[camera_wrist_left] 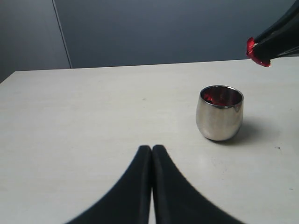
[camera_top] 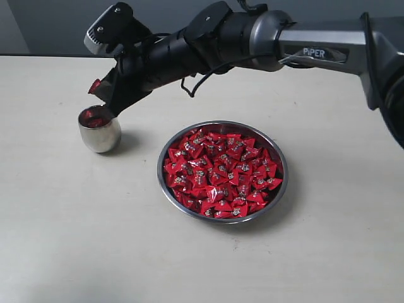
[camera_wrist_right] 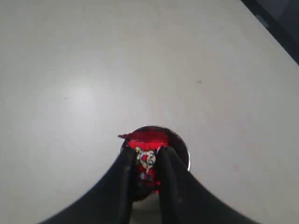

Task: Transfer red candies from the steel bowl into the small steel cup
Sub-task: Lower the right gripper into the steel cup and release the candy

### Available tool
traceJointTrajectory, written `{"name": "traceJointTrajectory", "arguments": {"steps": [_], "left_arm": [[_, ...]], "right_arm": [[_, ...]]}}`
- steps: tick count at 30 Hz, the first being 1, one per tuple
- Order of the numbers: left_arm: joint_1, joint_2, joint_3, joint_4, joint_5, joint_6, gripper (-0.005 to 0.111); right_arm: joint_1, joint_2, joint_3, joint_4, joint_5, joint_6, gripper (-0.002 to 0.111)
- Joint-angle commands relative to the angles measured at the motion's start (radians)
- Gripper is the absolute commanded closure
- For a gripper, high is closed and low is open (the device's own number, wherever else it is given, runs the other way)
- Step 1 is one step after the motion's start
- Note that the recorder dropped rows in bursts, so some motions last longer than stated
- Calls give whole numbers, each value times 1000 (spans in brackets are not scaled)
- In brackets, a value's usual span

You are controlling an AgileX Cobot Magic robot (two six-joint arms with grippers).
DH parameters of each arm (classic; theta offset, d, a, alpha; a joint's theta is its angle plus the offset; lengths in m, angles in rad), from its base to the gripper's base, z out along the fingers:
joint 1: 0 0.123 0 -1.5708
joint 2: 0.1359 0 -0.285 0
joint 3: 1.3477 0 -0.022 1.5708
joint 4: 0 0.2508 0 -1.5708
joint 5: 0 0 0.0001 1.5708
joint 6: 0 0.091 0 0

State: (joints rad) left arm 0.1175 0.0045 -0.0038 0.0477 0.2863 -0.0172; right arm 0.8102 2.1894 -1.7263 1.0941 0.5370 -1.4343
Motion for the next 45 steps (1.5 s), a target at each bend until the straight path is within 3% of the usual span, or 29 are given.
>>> {"name": "traceJointTrajectory", "arguments": {"steps": [1,21,45], "left_arm": [[1,-4,4,-2,-2,-2,106],[1,-4,4,-2,-2,-2,106],[1,-4,4,-2,-2,-2,106]], "right_arm": [[-2,57,-77,14,71,-16,109],[-1,222,-255,48,106,-10,109],[29,250,-264,30,-23,-12,109]]}}
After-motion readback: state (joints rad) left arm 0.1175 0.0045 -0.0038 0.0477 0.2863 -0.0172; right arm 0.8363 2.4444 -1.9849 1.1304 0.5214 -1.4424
